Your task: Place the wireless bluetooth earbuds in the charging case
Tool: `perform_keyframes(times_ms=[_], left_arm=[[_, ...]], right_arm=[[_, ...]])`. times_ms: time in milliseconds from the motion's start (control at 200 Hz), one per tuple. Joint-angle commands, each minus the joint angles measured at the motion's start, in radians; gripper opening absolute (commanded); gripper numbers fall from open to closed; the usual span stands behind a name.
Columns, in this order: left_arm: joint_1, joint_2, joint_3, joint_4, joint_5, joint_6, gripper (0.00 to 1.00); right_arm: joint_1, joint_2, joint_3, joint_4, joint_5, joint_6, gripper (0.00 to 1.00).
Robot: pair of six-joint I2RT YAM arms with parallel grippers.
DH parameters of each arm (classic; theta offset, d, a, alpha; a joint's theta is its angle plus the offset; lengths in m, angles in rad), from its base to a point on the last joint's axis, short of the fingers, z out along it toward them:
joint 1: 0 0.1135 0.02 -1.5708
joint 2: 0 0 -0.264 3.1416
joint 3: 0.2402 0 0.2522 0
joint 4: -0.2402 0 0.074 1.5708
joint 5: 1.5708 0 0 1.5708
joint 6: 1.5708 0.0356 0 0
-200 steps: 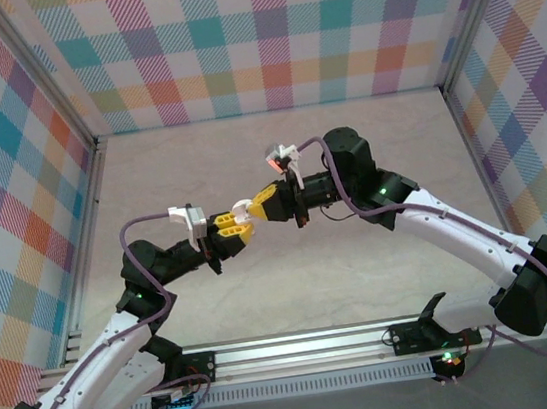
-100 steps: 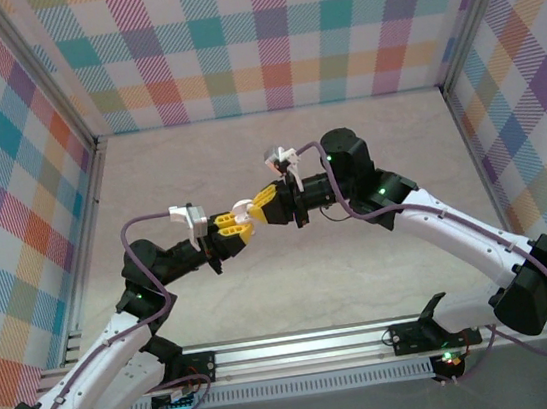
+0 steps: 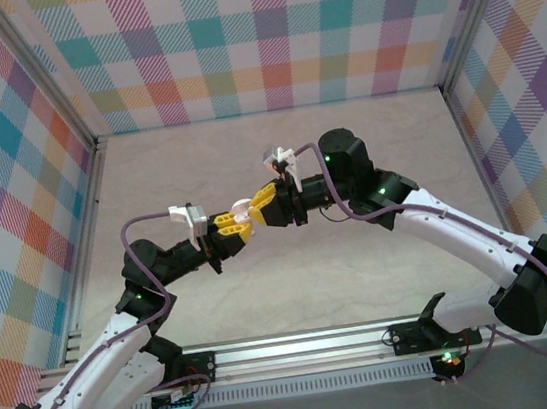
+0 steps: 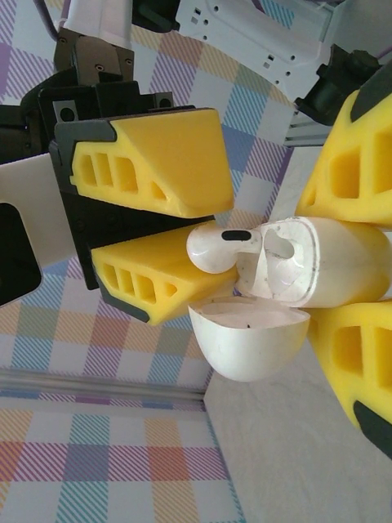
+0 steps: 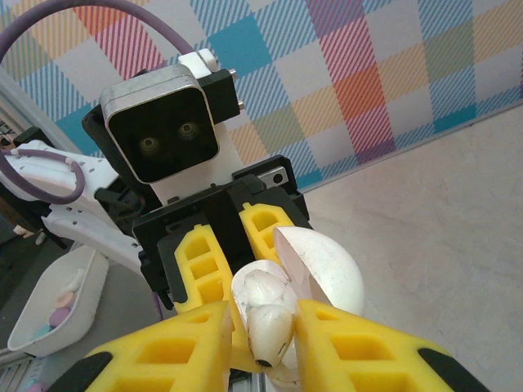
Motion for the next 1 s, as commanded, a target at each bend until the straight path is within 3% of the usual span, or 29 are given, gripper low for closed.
perform_keyframes(times_ms=[0, 245, 575, 660, 830, 995], left_arm=[[-0.001, -0.024, 0.045, 0.095, 0.006, -0.009, 0.00], [-0.003, -0.047, 0.034, 0.049, -0.019, 0.019, 0.00], [-0.003, -0.093, 0.021, -0.093, -0.103, 0.090, 0.00], [-0.003, -0.129, 0.025, -0.200, -0.155, 0.138, 0.00], [-0.001, -0.240, -0.010, -0.356, -0.247, 0.190, 0.00], [-0.001, -0.349, -0.032, -0.494, -0.298, 0.206, 0.00]], right_arm=[[0.004, 0.033, 0.040, -0.090, 0.038, 0.012, 0.29], [0.003, 0.004, 0.062, -0.092, 0.054, 0.049, 0.42], [0.000, -0.050, 0.076, -0.165, 0.158, 0.094, 0.43], [0.000, -0.048, 0.068, -0.188, 0.261, 0.137, 0.42], [-0.018, 0.011, 0.094, -0.305, 0.486, 0.221, 0.43], [-0.027, 0.202, 0.207, -0.419, 0.510, 0.162, 0.43]])
